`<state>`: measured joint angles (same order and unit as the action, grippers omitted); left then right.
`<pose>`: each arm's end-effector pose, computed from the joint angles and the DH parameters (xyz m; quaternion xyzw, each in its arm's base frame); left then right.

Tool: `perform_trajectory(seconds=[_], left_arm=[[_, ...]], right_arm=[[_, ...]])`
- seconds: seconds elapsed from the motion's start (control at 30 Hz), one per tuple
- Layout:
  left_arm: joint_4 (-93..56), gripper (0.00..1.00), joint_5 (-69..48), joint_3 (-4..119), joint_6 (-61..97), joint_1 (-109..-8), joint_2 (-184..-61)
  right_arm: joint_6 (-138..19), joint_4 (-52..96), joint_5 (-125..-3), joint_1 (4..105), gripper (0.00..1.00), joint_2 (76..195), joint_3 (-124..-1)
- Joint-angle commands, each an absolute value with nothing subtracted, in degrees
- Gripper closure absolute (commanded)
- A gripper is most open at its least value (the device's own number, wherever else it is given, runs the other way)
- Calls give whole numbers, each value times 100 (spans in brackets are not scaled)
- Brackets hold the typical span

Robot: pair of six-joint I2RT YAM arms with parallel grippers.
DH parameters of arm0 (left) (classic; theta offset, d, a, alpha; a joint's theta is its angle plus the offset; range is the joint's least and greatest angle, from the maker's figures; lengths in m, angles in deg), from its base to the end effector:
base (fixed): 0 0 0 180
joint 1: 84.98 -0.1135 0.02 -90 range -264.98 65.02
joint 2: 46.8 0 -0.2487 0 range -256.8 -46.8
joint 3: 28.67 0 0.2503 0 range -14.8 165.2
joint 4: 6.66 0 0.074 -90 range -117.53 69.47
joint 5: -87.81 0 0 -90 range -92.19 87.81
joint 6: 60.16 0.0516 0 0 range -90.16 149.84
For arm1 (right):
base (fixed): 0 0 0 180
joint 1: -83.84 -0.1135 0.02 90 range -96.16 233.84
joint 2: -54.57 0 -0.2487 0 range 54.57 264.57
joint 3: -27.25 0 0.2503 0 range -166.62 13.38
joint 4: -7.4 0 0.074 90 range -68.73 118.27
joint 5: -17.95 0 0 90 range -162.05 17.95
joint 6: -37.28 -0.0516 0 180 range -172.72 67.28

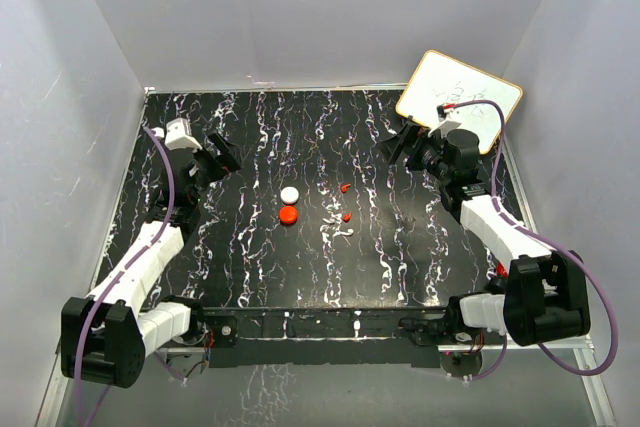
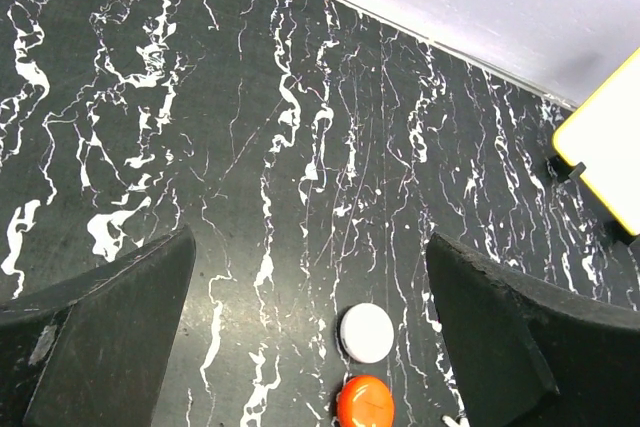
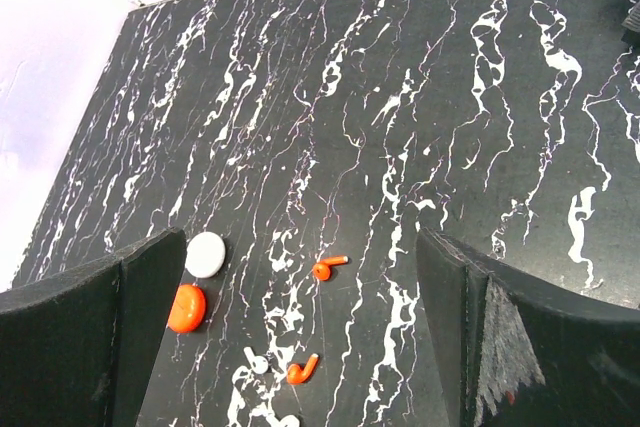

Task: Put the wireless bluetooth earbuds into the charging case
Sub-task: Pick up the charging case at the center of the board.

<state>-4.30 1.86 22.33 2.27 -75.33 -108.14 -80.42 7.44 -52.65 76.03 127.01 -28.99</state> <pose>0.2680 -0.0419 0.2694 -0.1404 0.7413 -0.1840 0.6300 0.2980 0.0582 0.2465 0.0366 0.7941 0.3087 0.5223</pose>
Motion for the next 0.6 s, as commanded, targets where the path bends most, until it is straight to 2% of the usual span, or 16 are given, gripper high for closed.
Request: perform_trajectory(seconds=[0.0,0.57], left_arm=[[-508,1,271,2352,-158,-7503,-10727],[-798,1,94,2504,619,-7251,-10778]], right_arm=[[-7947,555,-5318,7595,2,12479,-2988],[-7171,1284,-5743,7368,2,12711,-3312]])
